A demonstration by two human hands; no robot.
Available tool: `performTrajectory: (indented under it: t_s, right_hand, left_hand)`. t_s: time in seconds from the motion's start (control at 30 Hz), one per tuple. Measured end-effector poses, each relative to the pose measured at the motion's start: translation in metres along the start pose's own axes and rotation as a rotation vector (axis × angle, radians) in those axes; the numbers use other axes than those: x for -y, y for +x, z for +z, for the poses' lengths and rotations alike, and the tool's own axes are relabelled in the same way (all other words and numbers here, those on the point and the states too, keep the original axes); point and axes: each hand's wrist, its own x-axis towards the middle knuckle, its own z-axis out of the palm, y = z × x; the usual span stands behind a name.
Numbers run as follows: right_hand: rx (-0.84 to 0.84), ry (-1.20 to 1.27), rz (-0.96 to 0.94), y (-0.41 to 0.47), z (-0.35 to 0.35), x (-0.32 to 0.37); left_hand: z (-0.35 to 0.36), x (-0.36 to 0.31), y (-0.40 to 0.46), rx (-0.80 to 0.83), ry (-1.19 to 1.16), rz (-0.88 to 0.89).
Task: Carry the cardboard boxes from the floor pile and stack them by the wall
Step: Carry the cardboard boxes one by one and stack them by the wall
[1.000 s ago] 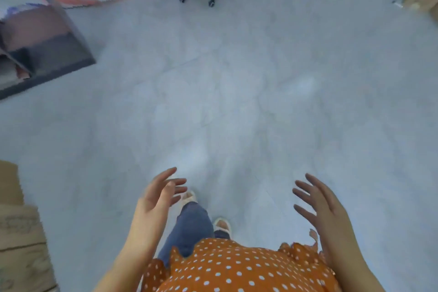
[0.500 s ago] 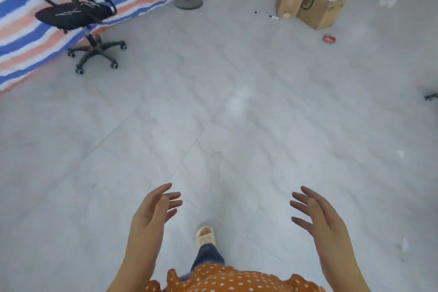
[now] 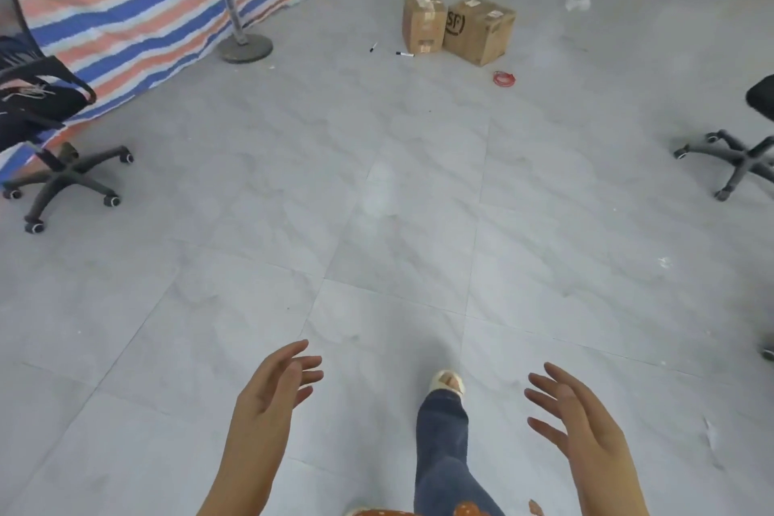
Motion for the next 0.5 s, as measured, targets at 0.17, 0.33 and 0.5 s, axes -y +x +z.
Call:
performTrajectory:
  t_s: [0.17, 0.33, 0.5]
  right_hand:
    - [0.025, 0.027, -0.028, 0.105, 0.013, 0.027]
    - [0.051, 0.056, -0.117, 0.228, 0.012, 0.093]
    - [0.064, 0.035, -0.113, 0.320, 0.006, 0.127]
  left_hand:
    - [0.057, -0.028, 0.082, -0.022, -0.010, 0.039]
    - [0.133, -0.072, 0.166, -0.042, -0.051, 0.091]
    - [0.210, -0.106, 0.234, 0.041, -0.019, 0.100]
